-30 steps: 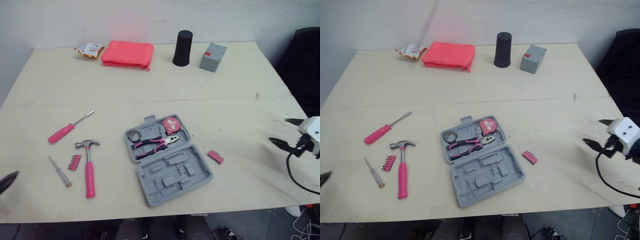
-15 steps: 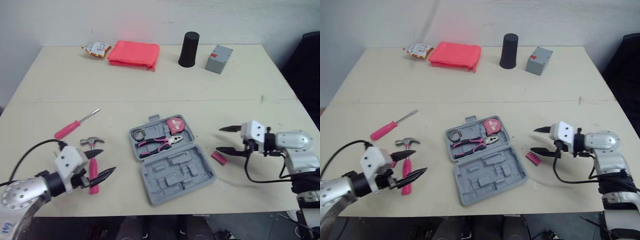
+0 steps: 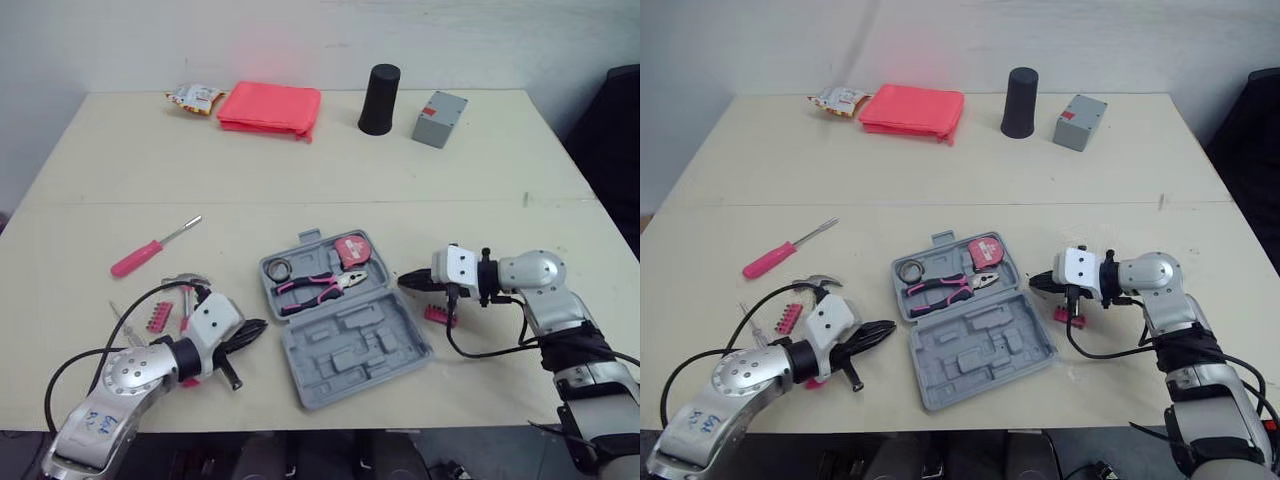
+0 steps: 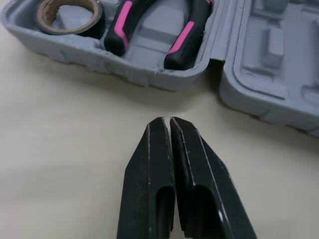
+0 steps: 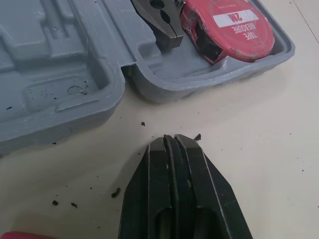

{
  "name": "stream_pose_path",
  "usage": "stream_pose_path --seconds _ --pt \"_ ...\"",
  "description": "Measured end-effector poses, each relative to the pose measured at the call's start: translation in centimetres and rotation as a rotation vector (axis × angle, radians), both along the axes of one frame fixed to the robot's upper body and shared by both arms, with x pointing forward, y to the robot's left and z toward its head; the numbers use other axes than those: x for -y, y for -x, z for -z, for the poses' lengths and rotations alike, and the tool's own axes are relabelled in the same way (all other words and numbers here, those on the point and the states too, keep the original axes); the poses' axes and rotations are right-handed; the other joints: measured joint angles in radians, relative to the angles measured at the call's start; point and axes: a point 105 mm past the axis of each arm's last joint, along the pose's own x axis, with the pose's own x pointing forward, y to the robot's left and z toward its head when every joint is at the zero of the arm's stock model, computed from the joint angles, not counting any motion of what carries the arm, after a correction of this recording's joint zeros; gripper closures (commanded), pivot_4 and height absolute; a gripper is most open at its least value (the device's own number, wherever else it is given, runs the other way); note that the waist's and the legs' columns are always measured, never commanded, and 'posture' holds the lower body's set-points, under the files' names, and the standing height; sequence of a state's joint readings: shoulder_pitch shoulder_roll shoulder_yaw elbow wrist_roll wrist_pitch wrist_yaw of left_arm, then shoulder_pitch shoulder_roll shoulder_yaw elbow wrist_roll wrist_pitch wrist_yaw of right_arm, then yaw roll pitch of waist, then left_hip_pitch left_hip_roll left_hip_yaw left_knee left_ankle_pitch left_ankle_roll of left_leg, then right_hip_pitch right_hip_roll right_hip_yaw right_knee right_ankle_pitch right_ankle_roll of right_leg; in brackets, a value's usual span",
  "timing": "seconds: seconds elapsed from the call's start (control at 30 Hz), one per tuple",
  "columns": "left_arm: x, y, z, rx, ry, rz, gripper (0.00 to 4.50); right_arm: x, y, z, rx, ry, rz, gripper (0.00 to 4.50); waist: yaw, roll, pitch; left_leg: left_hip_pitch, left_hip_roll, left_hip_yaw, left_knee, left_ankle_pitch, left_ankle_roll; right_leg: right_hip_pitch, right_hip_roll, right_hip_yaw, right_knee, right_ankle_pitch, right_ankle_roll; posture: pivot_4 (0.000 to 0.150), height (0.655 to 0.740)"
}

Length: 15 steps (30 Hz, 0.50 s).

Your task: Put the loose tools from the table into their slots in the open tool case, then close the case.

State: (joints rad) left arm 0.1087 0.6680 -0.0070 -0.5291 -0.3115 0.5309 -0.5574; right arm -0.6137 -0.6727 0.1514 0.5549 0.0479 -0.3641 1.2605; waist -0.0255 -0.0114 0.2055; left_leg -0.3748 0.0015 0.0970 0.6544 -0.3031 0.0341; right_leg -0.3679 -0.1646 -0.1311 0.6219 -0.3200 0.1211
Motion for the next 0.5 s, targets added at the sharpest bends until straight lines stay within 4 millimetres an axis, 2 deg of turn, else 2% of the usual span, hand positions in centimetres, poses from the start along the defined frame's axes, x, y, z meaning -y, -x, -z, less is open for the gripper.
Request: stream_pose_path --seconds 0.13,0.27,0.5 --pt "0.9 -0.2 0.5 -0.025 0.021 0.017 4.40 -0.4 0.1 0.1 -0.010 0.000 -0.012 4.43 -0.001 0.000 0.000 0.000 0.000 0.000 0.001 0.000 0.000 0.001 0.000 0.000 -0.001 0.000 0.000 0.150 0.7400" --pt "2.2 -0.8 0.6 -0.021 0.056 0.035 4.40 -1.7 1.5 0.4 -0.044 0.017 -0.072 4.43 0.004 0.000 0.000 0.000 0.000 -0.003 0.002 0.000 0.000 0.003 -0.001 0.001 -0.001 0.000 0.000 0.150 0.7400" --pt "1.5 -1.9 0.4 -0.025 0.073 0.009 4.40 -2.0 3.1 0.5 -0.102 0.030 -0.074 4.43 0.022 0.000 0.000 0.000 0.002 -0.003 0.004 -0.002 -0.002 0.003 -0.001 0.001 -0.001 0.000 0.000 0.150 0.7400"
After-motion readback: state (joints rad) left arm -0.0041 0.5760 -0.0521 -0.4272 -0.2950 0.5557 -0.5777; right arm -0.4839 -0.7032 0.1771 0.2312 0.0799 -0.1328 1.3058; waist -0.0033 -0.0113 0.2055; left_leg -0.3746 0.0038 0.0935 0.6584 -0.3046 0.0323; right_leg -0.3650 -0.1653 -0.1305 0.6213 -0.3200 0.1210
